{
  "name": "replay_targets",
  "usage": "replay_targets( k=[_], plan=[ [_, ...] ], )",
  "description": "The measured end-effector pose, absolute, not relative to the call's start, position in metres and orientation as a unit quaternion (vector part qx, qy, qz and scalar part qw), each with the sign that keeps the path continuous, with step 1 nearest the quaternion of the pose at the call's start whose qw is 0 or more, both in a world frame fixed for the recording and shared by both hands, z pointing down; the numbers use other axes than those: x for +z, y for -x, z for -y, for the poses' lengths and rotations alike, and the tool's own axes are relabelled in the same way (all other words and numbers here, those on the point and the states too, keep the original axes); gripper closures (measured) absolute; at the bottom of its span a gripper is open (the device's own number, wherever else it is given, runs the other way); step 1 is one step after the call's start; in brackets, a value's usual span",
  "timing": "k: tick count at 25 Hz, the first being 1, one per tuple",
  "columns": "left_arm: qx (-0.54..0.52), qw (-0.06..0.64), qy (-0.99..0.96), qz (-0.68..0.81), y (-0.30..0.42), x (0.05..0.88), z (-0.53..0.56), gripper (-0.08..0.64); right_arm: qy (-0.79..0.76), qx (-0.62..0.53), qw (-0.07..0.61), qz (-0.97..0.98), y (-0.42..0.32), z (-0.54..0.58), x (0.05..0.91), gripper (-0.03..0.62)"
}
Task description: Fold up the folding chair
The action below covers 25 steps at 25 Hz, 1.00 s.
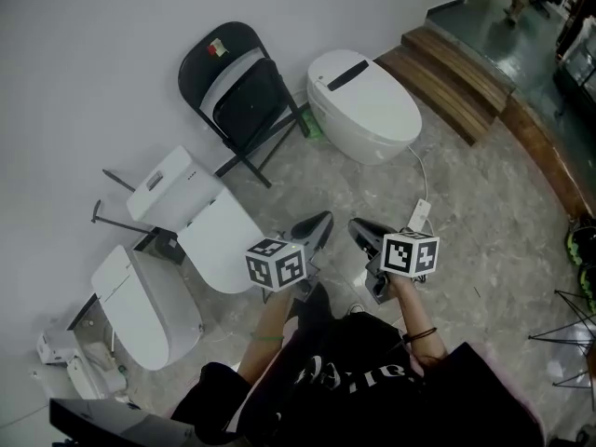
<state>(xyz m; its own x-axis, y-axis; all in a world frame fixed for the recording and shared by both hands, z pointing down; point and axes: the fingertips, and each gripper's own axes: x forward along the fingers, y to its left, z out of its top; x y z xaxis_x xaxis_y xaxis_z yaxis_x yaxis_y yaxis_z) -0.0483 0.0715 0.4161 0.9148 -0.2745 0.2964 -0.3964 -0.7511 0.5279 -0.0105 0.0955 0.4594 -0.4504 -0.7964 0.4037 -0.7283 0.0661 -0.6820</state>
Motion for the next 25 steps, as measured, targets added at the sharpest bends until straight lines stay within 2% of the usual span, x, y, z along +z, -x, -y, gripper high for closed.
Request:
replay_targets(
  k=[11,25],
  plan=[
    [0.120,0.310,-0.923,0.191,0.023,0.435,-0.192,0.555,0.504,-0.439,0.039,-0.743,-0.010,-0.199,0.464,0.540],
    [0.105,0.307,-0.916,0.235,0.051,0.433,-0.207,0.555,0.486,-0.413,0.020,-0.770,0.013,-0.210,0.453,0.546]
  ],
)
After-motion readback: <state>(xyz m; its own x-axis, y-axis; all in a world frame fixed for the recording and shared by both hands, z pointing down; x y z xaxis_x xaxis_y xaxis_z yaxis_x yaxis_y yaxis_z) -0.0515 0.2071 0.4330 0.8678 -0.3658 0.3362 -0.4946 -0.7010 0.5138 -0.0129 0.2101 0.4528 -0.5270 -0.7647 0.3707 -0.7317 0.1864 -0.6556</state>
